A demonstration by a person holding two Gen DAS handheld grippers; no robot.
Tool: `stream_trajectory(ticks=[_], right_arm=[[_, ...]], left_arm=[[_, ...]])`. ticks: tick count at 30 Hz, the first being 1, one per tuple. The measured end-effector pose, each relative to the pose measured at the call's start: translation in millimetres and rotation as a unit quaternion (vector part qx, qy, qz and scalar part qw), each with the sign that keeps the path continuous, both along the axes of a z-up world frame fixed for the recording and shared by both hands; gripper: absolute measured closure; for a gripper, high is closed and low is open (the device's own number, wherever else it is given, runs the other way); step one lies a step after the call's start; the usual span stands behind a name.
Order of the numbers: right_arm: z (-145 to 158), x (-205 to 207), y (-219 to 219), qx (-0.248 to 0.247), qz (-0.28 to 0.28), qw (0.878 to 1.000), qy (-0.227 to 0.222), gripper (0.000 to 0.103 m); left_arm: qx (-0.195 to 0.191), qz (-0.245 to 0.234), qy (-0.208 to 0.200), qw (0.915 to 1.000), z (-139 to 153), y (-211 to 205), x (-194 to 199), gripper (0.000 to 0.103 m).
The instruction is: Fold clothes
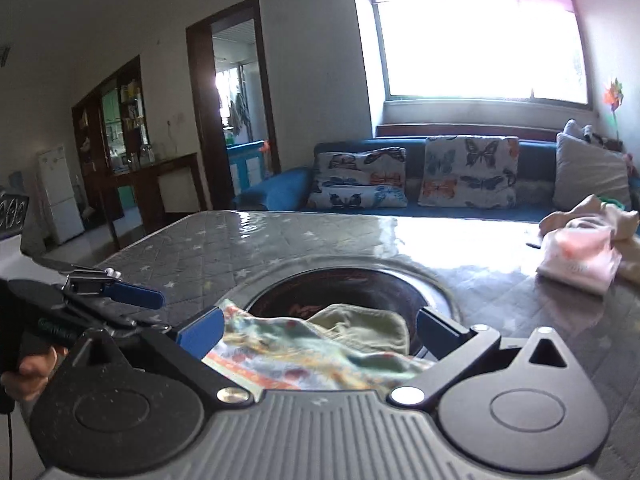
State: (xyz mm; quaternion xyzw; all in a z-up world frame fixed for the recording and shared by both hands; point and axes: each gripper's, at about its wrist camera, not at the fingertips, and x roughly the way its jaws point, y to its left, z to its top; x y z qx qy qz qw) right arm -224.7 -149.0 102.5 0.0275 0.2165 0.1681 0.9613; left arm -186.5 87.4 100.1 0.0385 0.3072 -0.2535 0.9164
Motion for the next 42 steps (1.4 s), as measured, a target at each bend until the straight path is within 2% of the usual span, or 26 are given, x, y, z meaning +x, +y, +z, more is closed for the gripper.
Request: stream_trajectory(ticks=[3, 7, 10, 15, 18, 20, 24, 29, 33, 34, 38, 41, 42], right_arm=[[-7, 3, 6, -0.039, -0.001, 0.999, 0.021, 0.000], [-30, 21, 11, -0.075, -0.030, 0.992, 0.099, 0.000], [-45, 21, 16, -0.089, -0.026, 0.989, 0.119, 0.000], [-60, 4, 25, -0.122, -0.006, 0.984, 0.127, 0.000], [-56, -6, 22, -0.126, -0.001, 0.985, 0.120, 0.000], [-48, -13, 16, -0.116, -0.005, 0.987, 0.113, 0.000], [-50, -17, 11, -0.125, -0.010, 0.985, 0.118, 0.000], [-53, -21, 5, -0.137, -0.016, 0.983, 0.124, 0.000], [-39, -20, 1, -0.129, -0.025, 0.986, 0.105, 0.000], [-41, -18, 0, -0.134, -0.028, 0.985, 0.108, 0.000], [-55, -11, -4, -0.148, -0.036, 0.979, 0.134, 0.000], [-52, -13, -8, -0.139, -0.041, 0.981, 0.127, 0.000], [-50, -12, -9, -0.138, -0.044, 0.982, 0.123, 0.000]], left_arm=[[0.004, -0.008, 0.009, 0.9999, -9, -5, -2, 0.015], [0.015, -0.006, 0.023, 0.9996, -24, -18, 4, 0.016], [0.026, -0.011, 0.042, 0.9988, -36, -21, 6, 0.019], [0.057, -0.024, 0.052, 0.9967, -54, -22, -2, 0.019], [0.062, -0.028, 0.047, 0.9966, -50, -19, -8, 0.017], [0.051, -0.023, 0.045, 0.9974, -41, -16, -8, 0.017], [0.029, -0.006, 0.037, 0.9989, -28, -13, -1, 0.017], [0.028, 0.021, 0.069, 0.9970, -38, -9, 15, 0.017], [0.034, 0.045, 0.090, 0.9944, -48, -1, 24, 0.017], [0.025, 0.051, 0.095, 0.9939, -46, 3, 26, 0.017], [0.014, 0.081, 0.091, 0.9925, -37, 10, 40, 0.017], [0.000, 0.103, 0.096, 0.9900, -34, 14, 61, 0.019], [-0.002, 0.112, 0.096, 0.9891, -34, 15, 69, 0.023]])
